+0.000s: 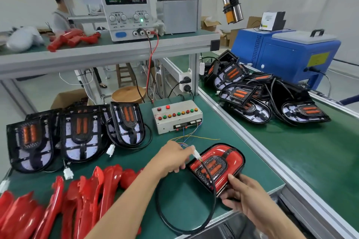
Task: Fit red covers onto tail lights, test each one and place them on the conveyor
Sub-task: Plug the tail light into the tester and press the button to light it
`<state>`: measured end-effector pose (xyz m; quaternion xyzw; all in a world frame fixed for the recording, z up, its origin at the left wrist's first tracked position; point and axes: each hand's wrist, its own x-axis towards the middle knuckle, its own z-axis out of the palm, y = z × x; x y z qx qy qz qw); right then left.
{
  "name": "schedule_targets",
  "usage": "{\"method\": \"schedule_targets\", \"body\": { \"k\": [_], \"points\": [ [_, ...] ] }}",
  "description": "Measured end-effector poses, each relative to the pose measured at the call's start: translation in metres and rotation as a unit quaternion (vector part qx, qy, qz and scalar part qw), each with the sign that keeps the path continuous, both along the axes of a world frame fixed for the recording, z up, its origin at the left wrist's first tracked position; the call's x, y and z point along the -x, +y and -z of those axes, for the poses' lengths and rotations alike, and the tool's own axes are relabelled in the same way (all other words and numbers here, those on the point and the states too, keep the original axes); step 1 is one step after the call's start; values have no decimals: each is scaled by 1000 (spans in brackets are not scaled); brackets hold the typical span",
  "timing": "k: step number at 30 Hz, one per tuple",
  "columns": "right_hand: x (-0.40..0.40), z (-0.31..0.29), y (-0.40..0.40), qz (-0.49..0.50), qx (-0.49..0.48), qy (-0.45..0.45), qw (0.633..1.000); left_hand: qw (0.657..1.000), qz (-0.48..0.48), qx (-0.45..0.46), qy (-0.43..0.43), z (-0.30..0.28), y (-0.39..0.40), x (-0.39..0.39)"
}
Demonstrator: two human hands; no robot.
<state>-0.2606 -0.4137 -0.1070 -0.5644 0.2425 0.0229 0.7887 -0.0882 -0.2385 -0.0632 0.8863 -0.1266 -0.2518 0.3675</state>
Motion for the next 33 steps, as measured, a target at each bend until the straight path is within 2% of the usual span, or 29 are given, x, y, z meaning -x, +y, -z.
{"method": "schedule_targets", "body": {
  "k": [5,10,12,14,15,17,19,25,29,33],
  "points": [
    [-4,-7,-4,-7,30,30,999,989,-43,135,44,9,-7,10],
    [-7,-16,-5,-1,155,96,983,959,-123,243,77,9,-8,13],
    [-3,-19,-5,10,313,117,943,950,-132,266,98,8,-5,14],
    [1,-21,-5,45,502,121,855,946,-129,278,103,8,-3,16],
    [2,-24,-3,70,556,103,822,944,-125,285,105,8,-2,17],
    [0,-33,6,87,584,26,807,941,-119,298,108,7,-1,20],
    [-10,-42,19,52,603,-42,795,938,-118,307,106,6,-2,22],
    [-58,-58,44,-38,713,-68,696,930,-101,343,83,3,-10,34],
    [-73,-63,48,-51,730,-85,676,924,-118,359,58,-1,-6,35],
    [-74,-62,51,12,711,-65,700,917,-144,369,46,0,-4,35]
  ]
}}
